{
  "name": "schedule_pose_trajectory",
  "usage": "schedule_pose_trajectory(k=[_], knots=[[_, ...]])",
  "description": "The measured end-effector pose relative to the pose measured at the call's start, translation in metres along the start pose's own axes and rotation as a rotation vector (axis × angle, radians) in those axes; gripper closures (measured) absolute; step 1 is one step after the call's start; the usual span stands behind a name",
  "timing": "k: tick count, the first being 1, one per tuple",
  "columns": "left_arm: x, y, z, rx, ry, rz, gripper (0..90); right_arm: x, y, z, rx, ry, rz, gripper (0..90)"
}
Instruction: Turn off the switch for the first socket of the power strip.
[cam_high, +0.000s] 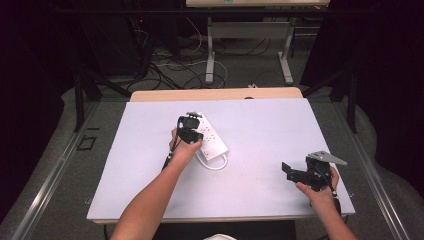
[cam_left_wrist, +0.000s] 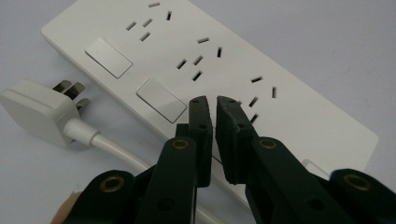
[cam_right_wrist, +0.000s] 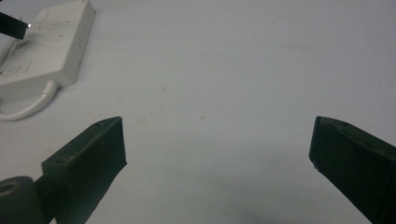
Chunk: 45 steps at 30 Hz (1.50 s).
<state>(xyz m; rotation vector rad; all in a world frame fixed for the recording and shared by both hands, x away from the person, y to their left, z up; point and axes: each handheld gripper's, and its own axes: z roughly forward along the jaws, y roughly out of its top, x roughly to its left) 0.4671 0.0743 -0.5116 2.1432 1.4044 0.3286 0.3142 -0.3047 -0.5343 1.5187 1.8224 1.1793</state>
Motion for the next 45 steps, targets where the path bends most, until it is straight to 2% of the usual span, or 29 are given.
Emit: schedule_pose_trajectory(k=[8, 9, 10, 12, 14, 16, 20, 24, 31, 44, 45], knots=[[-0.001, -0.001, -0.012, -0.019, -0.030, -0.015, 76.8, 0.000, 0.000, 0.000, -0.001, -0.001, 0.001, 3.1], [-0.001, -0.001, -0.013, -0.021, -0.035, -0.004, 75.8, 0.000, 0.000, 0.000, -0.001, -0.001, 0.000, 3.1], [-0.002, -0.002, -0.015, -0.027, -0.040, -0.015, 73.9, 0.000, 0.000, 0.000, -0.008, -0.005, 0.002, 3.1], [-0.001, -0.002, -0.018, -0.030, -0.051, 0.003, 73.2, 0.000, 0.000, 0.000, -0.009, -0.006, 0.003, 3.1], [-0.003, -0.003, -0.021, -0.034, -0.061, -0.011, 71.3, 0.000, 0.000, 0.000, -0.007, -0.006, -0.006, 3.1], [-0.003, -0.004, -0.024, -0.035, -0.071, 0.005, 68.3, -0.001, 0.000, 0.000, -0.004, -0.003, -0.001, 3.1], [-0.006, -0.005, -0.030, -0.056, -0.091, -0.004, 65.3, -0.001, 0.000, 0.000, -0.003, -0.004, -0.001, 3.1], [-0.007, -0.006, -0.037, -0.063, -0.100, 0.006, 61.6, 0.000, 0.000, -0.001, -0.002, -0.002, -0.004, 3.1], [-0.009, -0.009, -0.047, -0.081, -0.125, -0.002, 56.9, 0.000, 0.000, -0.001, -0.004, -0.004, -0.002, 3.1], [-0.005, -0.013, -0.066, -0.117, -0.150, -0.001, 47.4, 0.000, 0.000, 0.000, -0.005, -0.008, -0.002, 3.1], [-0.004, -0.014, -0.067, -0.119, -0.154, 0.001, 46.4, 0.000, -0.001, 0.002, -0.029, -0.013, 0.003, 3.1]])
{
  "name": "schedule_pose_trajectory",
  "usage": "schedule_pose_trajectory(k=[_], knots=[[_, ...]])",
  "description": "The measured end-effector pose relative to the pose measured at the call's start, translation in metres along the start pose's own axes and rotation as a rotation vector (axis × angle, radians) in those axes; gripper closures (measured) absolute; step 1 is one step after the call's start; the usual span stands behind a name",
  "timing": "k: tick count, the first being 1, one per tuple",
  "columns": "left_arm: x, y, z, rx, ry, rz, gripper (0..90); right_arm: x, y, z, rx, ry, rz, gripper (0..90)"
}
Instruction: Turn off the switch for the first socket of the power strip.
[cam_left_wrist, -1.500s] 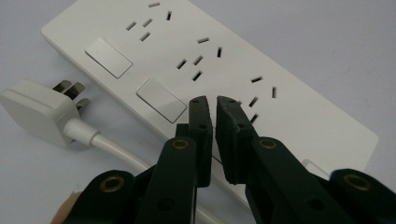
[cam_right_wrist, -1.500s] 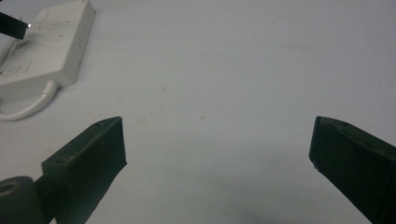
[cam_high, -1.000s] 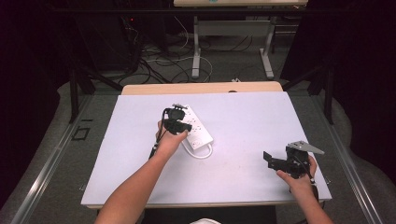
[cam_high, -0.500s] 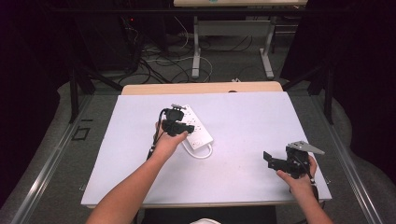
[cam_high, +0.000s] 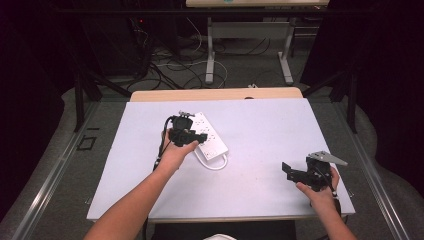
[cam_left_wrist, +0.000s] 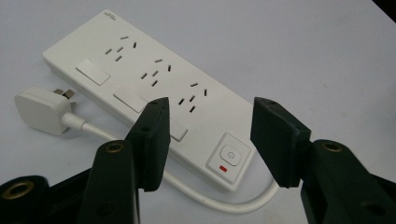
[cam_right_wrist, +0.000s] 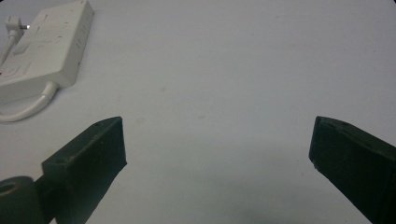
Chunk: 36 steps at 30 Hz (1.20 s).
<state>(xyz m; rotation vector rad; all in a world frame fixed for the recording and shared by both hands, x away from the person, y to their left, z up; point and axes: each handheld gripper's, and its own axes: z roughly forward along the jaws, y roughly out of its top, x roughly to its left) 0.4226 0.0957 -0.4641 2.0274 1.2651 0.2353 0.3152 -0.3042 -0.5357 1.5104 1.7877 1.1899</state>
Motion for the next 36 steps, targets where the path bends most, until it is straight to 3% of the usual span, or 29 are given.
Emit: schedule_pose_trajectory(k=[9, 11, 12, 21, 28, 36], knots=[[0.007, -0.007, -0.016, -0.033, -0.005, 0.019, 42.2, 0.000, 0.000, -0.002, 0.027, 0.006, 0.004, 3.2], [0.010, -0.008, -0.020, -0.042, -0.003, 0.029, 41.0, 0.001, 0.000, 0.000, 0.001, -0.004, 0.015, 3.2], [0.011, -0.009, -0.022, -0.046, -0.002, 0.027, 39.8, 0.000, 0.000, -0.002, 0.020, 0.000, 0.011, 3.2], [0.024, -0.013, -0.045, -0.078, 0.036, 0.042, 34.8, 0.000, 0.000, -0.003, 0.035, -0.001, 0.018, 3.3], [0.037, -0.019, -0.061, -0.094, 0.044, 0.026, 29.4, 0.000, 0.000, -0.002, 0.023, -0.003, 0.023, 3.3], [0.045, -0.029, -0.077, -0.116, 0.045, -0.005, 15.9, 0.000, 0.000, -0.002, 0.036, -0.004, 0.018, 3.4]])
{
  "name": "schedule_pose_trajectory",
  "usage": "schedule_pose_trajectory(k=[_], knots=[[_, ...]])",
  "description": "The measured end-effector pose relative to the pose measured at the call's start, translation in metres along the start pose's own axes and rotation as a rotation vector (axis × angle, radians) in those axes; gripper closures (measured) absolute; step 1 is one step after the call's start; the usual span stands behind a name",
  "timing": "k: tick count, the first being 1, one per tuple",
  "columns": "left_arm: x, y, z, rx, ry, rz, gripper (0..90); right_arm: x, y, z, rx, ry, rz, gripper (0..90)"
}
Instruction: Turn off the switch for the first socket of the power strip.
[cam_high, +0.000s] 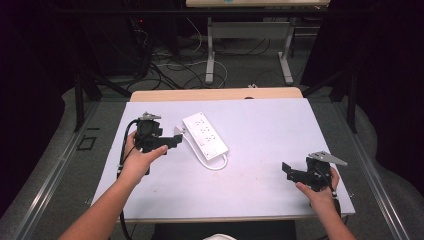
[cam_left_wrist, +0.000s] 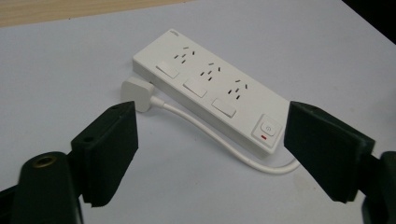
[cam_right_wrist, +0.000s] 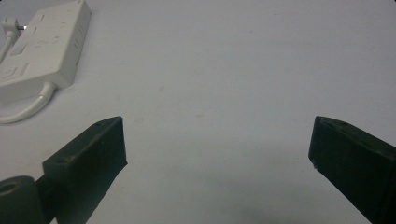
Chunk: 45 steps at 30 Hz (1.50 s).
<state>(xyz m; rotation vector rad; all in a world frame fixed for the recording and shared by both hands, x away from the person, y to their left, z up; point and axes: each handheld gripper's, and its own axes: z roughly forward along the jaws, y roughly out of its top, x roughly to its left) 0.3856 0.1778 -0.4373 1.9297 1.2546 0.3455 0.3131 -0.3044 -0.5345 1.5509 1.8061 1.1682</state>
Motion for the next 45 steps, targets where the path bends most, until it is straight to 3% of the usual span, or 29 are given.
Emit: schedule_pose_trajectory(k=[3, 10, 23, 32, 45], knots=[[0.004, -0.004, -0.006, -0.007, -0.007, -0.012, 14.0, 0.000, 0.000, 0.000, 0.001, 0.000, 0.002, 3.4], [0.011, -0.013, -0.018, -0.009, -0.027, -0.042, 0.2, 0.000, 0.000, 0.000, 0.002, -0.001, -0.001, 3.4], [0.034, -0.035, -0.034, -0.077, 0.032, -0.094, 0.2, 0.001, 0.000, 0.000, 0.003, -0.004, 0.000, 3.4], [0.052, -0.054, -0.041, -0.089, 0.098, -0.118, 0.2, 0.001, 0.000, 0.000, 0.004, -0.003, -0.002, 3.4], [0.068, -0.082, -0.037, -0.088, 0.126, -0.164, 0.3, 0.001, 0.000, 0.000, 0.004, -0.004, -0.002, 3.4]])
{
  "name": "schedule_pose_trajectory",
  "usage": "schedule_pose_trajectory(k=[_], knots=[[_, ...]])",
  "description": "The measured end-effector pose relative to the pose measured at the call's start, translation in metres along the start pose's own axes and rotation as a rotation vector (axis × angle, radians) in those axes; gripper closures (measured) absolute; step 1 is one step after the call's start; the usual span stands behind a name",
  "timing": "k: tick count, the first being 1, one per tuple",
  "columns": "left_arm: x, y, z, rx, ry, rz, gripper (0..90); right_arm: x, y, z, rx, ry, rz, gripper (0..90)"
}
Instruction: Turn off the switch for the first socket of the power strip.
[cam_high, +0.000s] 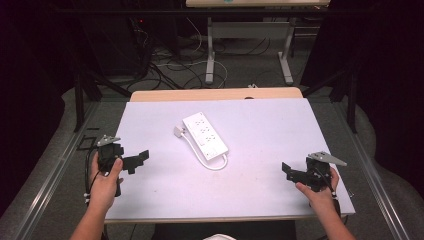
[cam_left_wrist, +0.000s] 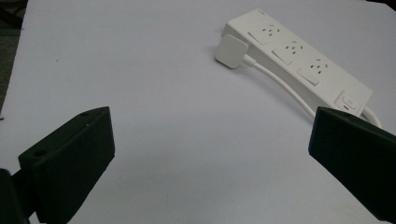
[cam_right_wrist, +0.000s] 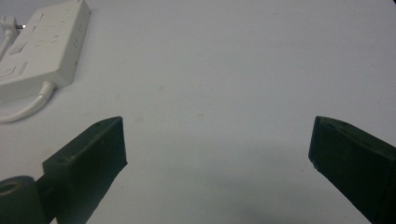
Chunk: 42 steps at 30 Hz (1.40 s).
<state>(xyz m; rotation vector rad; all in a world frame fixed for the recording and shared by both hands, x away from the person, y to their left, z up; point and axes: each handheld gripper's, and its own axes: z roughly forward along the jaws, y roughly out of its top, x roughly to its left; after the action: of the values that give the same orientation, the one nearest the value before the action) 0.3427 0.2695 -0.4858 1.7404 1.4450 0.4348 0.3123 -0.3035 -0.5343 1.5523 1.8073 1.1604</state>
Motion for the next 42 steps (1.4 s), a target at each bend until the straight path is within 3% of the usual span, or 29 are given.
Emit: schedule_pose_trajectory(k=[6, 12, 20, 25, 32, 35, 42], knots=[[0.007, -0.011, 0.004, 0.024, 0.007, -0.014, 0.3, 0.000, 0.000, 0.000, -0.002, -0.003, 0.001, 3.4], [0.013, -0.023, 0.009, 0.003, 0.004, -0.063, 0.6, 0.000, 0.000, 0.000, -0.002, -0.003, 0.001, 3.4], [0.023, -0.034, 0.013, -0.002, 0.018, -0.092, 0.7, -0.001, 0.000, 0.000, -0.003, -0.002, -0.002, 3.4], [0.029, -0.039, 0.011, 0.007, 0.014, -0.092, 0.7, -0.001, 0.000, 0.001, -0.018, -0.003, -0.007, 3.4], [0.033, -0.047, 0.015, -0.006, 0.050, -0.079, 0.7, -0.001, 0.000, 0.000, -0.002, 0.001, -0.007, 3.4], [0.033, -0.050, 0.018, 0.002, 0.058, -0.069, 0.7, -0.001, 0.000, 0.001, -0.023, -0.008, -0.001, 3.4], [0.034, -0.052, 0.022, 0.034, 0.052, -0.066, 0.7, -0.002, 0.001, 0.000, -0.001, -0.002, -0.004, 3.4]])
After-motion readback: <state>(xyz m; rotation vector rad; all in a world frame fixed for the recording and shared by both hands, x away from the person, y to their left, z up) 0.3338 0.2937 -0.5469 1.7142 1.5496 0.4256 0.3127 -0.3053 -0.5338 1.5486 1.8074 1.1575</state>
